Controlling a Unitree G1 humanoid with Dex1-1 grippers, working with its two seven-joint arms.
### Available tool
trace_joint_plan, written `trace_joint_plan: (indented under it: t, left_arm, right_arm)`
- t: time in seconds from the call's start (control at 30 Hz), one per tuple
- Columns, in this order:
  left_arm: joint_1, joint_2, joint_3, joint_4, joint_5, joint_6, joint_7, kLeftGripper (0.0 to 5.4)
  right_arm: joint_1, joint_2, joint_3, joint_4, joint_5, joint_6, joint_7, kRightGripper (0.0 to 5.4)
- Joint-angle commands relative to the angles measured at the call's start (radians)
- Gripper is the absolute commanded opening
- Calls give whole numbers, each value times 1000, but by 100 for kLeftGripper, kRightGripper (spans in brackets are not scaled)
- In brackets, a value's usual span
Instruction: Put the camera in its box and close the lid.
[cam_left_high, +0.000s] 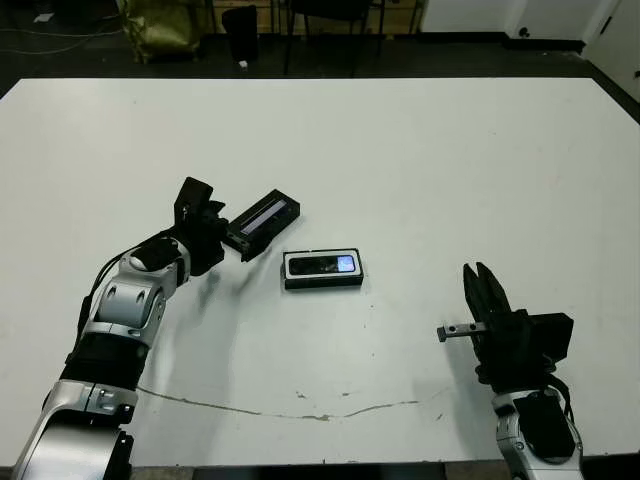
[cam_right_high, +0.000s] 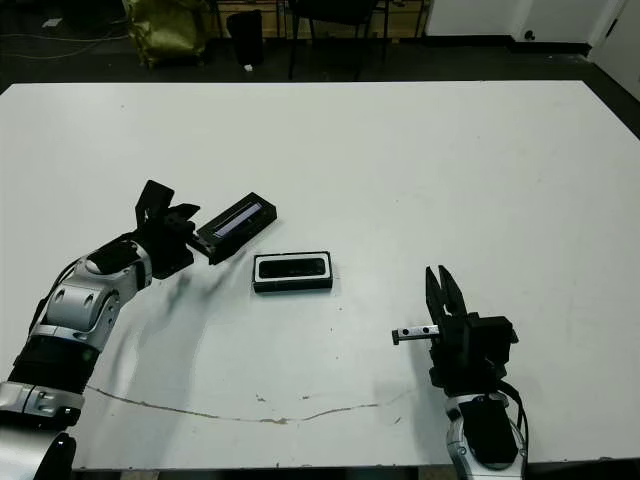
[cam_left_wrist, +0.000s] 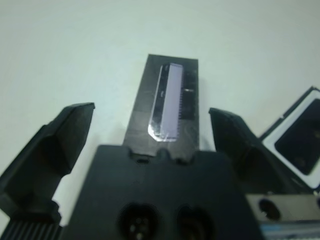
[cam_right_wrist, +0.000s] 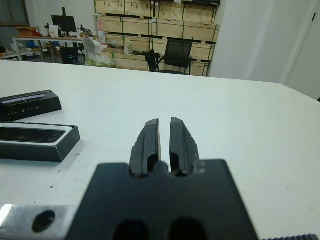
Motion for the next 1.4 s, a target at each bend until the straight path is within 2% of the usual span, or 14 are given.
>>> trace_joint_plan:
  t: [0.03,0.23,0.37,0.87,0.97,1.1,1.3,1.4]
  left_arm:
    - [-16,2,-13,43,27,1,10,537]
    - [-30,-2,-31,64,50,0,11,537]
    - [-43,-15,-21,92,39,26,10,537]
    - [-41,-54,64,118,-91,183,-21,537]
    - [-34,-43,40,99,-69,190,-13,500]
    - [-9,-11,-26,54,0,135,-21,405]
    - [2,66,-159,-7,133,36,-66,264]
    - [-4,109,-230,-41,211,-7,-94,246]
  right_arm:
    - [11,-12,-2,21,-2,-9,5,0]
    - [14,-10,-1,4,0,14,2,0]
    - [17,-7,-1,2,6,17,2,0]
    - [27,-3,-5,-18,16,50,-4,0]
    - [32,0,-4,-35,13,75,-12,0]
    - [35,-3,-3,-53,4,96,-14,0]
    - [35,2,-4,-39,16,77,-8,0]
    - [37,5,0,-47,12,88,-12,0]
